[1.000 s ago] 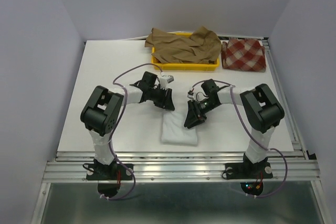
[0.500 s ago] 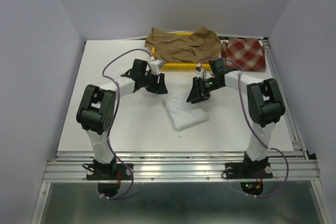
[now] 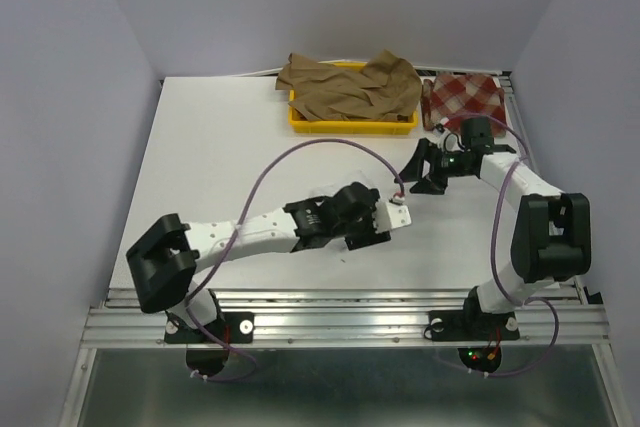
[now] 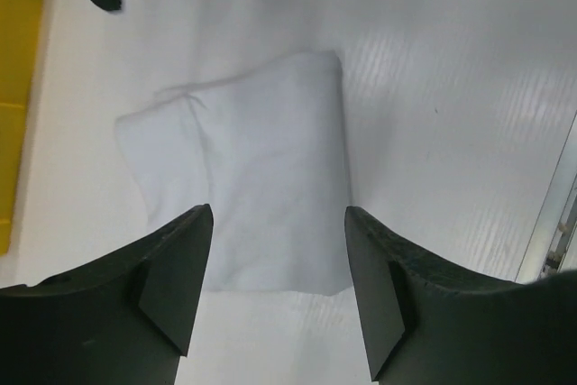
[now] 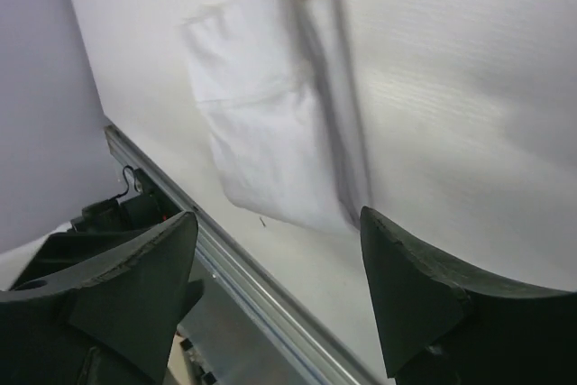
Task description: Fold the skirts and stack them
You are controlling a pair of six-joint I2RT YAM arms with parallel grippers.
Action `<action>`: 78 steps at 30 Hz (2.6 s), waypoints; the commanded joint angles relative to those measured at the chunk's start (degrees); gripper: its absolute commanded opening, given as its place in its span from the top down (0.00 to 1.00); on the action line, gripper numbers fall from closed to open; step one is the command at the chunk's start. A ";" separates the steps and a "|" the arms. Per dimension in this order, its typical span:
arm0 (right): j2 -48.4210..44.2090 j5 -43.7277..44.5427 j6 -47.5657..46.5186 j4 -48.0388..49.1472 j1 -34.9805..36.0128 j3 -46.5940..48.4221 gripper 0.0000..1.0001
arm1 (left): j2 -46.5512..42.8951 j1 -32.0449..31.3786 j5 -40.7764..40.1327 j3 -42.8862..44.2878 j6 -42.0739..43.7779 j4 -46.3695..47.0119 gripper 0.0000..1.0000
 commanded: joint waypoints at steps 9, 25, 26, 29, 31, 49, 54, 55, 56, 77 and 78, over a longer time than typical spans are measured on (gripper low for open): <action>-4.24 2.77 13.02 7.97 -3.66 -16.81 0.14 | 19.28 -5.26 -10.91 5.07 -0.51 -2.46 0.32; -15.31 10.14 -26.84 9.21 -5.51 -14.36 0.20 | 20.34 10.99 20.00 10.78 7.39 -11.13 0.86; -18.98 10.85 -34.19 9.65 -5.51 -15.84 0.20 | 20.43 11.87 22.38 11.66 10.27 -12.72 0.87; -25.85 9.20 -42.40 10.61 -5.51 -19.62 0.24 | 21.48 14.51 28.97 14.91 13.27 -17.56 0.90; -34.80 4.72 -50.15 12.36 -5.51 -24.80 0.28 | 23.24 15.91 32.58 17.71 14.77 -21.41 0.92; -44.00 7.24 -90.77 24.50 17.42 -40.73 0.18 | 36.16 21.01 48.32 35.57 25.94 -44.99 0.93; -36.25 12.52 -89.02 31.59 27.24 -38.88 0.19 | 39.58 22.59 52.54 39.00 26.38 -48.77 0.93; -35.11 15.40 -88.32 33.28 28.84 -39.67 0.19 | 39.94 22.86 52.98 39.61 26.38 -49.56 0.93; -34.58 16.91 -87.96 34.95 30.25 -40.28 0.19 | 40.38 23.12 53.33 40.49 26.47 -50.00 0.93; -11.56 29.31 -87.96 60.18 36.59 -38.88 0.20 | 45.30 24.97 57.47 48.40 30.69 -59.05 0.93; -10.33 30.10 -87.70 63.67 36.59 -38.80 0.20 | 45.30 24.88 57.55 48.49 30.69 -59.06 0.93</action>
